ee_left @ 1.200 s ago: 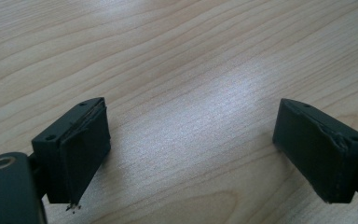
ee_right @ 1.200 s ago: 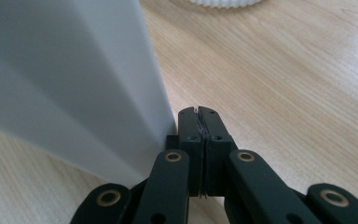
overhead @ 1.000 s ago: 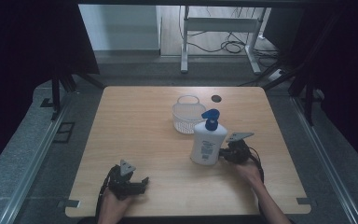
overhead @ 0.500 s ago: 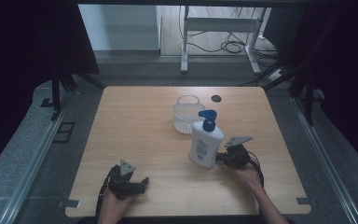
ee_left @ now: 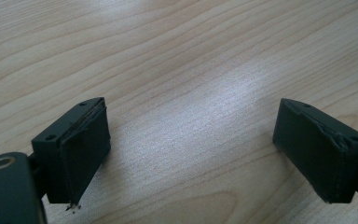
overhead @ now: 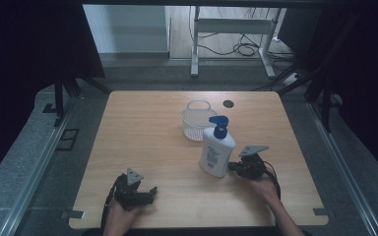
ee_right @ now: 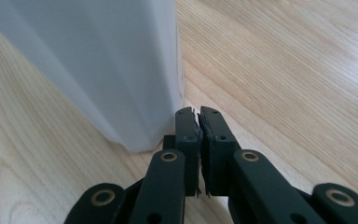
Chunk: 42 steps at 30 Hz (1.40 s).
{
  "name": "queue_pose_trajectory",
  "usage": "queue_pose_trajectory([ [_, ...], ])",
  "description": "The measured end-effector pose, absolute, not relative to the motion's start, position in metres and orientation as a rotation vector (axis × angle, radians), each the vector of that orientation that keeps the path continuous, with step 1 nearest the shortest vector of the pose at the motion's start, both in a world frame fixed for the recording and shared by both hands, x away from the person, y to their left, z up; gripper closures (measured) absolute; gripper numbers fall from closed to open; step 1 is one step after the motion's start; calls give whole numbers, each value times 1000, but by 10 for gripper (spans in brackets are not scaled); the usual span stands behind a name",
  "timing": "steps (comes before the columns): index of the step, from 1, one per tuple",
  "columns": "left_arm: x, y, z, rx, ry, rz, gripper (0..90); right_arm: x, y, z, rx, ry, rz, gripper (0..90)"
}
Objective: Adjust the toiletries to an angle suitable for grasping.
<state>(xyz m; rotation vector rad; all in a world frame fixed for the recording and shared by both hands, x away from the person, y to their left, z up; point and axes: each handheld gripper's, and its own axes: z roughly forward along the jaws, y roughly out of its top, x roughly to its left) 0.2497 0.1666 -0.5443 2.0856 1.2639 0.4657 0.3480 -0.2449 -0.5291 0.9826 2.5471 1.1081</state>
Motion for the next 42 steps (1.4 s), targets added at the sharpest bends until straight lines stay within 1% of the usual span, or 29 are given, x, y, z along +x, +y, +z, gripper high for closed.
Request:
queue_pose_trajectory([
  [10,250,167,-544,2086,1264,465,106,336,-254,-522,968,2552,1122,819],
  [16,250,167,-544,2085,1264,465,106,329,-255,-516,964,2568,1124,765],
  [18,250,167,-544,2085,1264,465,106,326,-255,-512,958,2577,1127,703],
  [23,250,167,-544,2085,1264,465,106,321,-255,-501,945,2587,1147,598],
  [29,250,167,-544,2086,1263,465,106,320,-252,-485,914,2584,1163,489],
  [30,250,167,-544,2086,1263,465,106,320,-252,-485,914,2584,1163,489],
  [31,250,167,-544,2086,1263,466,106,320,-251,-481,907,2579,1170,450],
  [32,250,167,-544,2086,1263,466,106,320,-250,-479,903,2575,1171,430],
  [34,250,167,-544,2086,1262,466,106,320,-249,-477,900,2572,1169,418],
  [35,250,167,-544,2085,1263,466,106,320,-248,-473,897,2564,1173,387],
  [38,250,167,-544,2085,1263,466,106,321,-247,-469,887,2558,1173,373],
  [42,250,167,-544,2086,1262,467,105,322,-244,-460,873,2539,1190,320],
])
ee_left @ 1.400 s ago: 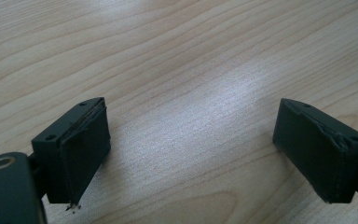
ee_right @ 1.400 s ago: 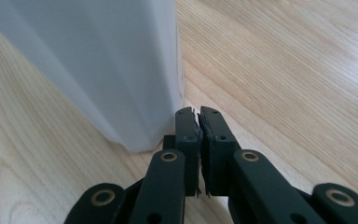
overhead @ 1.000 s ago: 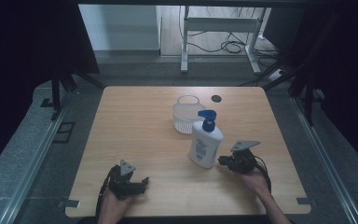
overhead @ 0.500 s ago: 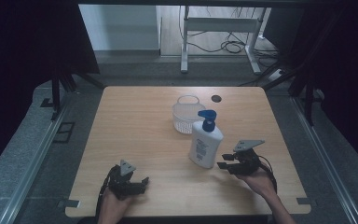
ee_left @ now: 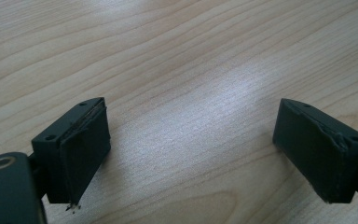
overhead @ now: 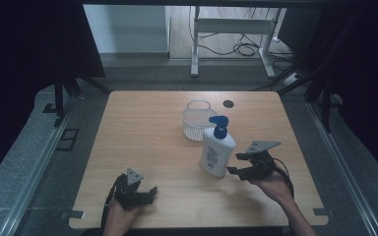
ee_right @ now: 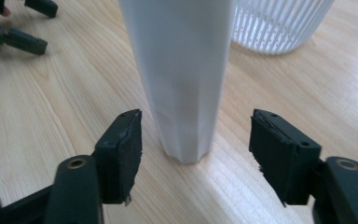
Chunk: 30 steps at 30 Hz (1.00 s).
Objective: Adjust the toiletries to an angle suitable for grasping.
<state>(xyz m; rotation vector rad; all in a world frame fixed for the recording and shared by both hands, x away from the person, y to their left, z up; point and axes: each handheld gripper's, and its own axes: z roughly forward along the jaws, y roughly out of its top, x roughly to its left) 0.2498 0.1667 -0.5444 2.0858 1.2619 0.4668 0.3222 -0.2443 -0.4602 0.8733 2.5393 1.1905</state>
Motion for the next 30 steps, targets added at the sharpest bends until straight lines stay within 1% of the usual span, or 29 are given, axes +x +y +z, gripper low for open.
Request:
queue_pose_trajectory([
  [1,250,167,-544,2086,1262,467,106,322,-244,-460,873,2539,1190,320],
  [8,250,167,-544,2087,1260,468,106,326,-236,-449,847,2523,1204,231],
  [12,250,166,-545,2079,1265,467,106,329,-231,-444,846,2519,1216,212],
  [19,250,166,-545,2081,1264,469,106,334,-220,-437,821,2515,1217,195],
  [28,250,167,-544,2088,1257,469,106,342,-209,-435,816,2515,1214,198],
  [30,250,167,-544,2089,1257,469,106,343,-207,-435,820,2515,1218,181],
])
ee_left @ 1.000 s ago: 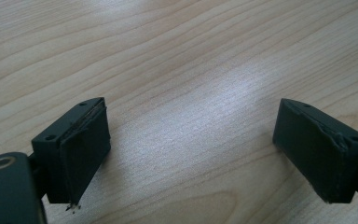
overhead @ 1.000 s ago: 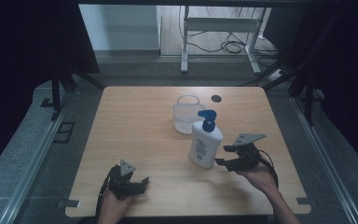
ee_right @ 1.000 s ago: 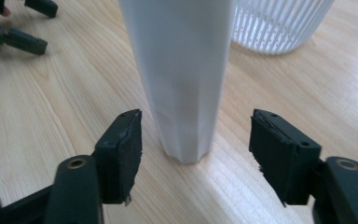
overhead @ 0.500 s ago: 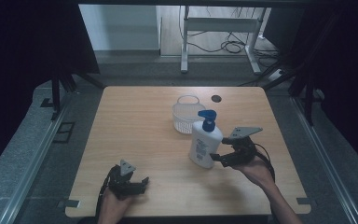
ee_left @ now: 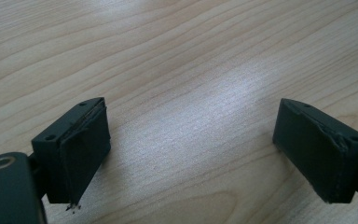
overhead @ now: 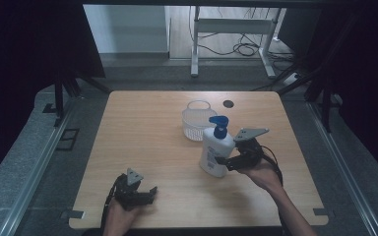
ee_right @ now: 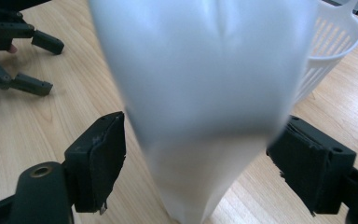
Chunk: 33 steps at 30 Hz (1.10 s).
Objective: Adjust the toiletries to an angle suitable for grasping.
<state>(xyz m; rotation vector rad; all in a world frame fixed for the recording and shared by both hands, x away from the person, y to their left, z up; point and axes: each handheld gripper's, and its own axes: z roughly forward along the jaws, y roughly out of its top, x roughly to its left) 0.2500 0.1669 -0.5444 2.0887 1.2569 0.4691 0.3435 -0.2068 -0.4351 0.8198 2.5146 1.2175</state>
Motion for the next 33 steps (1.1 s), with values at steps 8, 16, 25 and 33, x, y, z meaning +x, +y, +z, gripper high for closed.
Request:
queue_pose_trajectory([
  [8,250,167,-544,2089,1257,469,106,347,-194,-434,803,2502,1228,181],
  [16,250,167,-544,2089,1257,469,106,348,-191,-431,786,2481,1245,307],
  [25,250,167,-544,2089,1257,468,106,348,-189,-428,755,2488,1216,367],
  [33,250,167,-544,2089,1257,467,106,349,-188,-427,772,2493,1206,373],
])
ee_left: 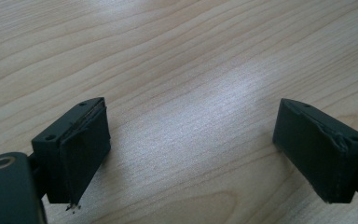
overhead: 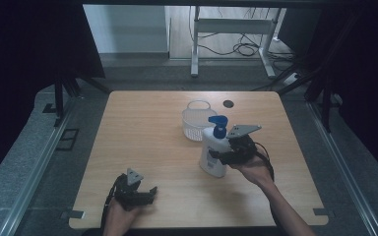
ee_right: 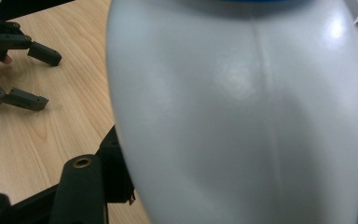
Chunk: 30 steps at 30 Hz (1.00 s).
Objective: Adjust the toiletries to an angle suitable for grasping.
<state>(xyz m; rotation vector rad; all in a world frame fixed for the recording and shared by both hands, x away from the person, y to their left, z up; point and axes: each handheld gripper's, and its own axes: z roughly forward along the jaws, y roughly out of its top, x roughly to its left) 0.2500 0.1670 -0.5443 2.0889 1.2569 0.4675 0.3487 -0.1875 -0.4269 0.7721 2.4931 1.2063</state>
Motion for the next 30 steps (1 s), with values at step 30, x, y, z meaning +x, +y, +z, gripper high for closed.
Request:
queue_pose_trajectory([
  [30,250,167,-545,2084,1258,467,106,361,-181,-379,794,2446,1199,377],
])
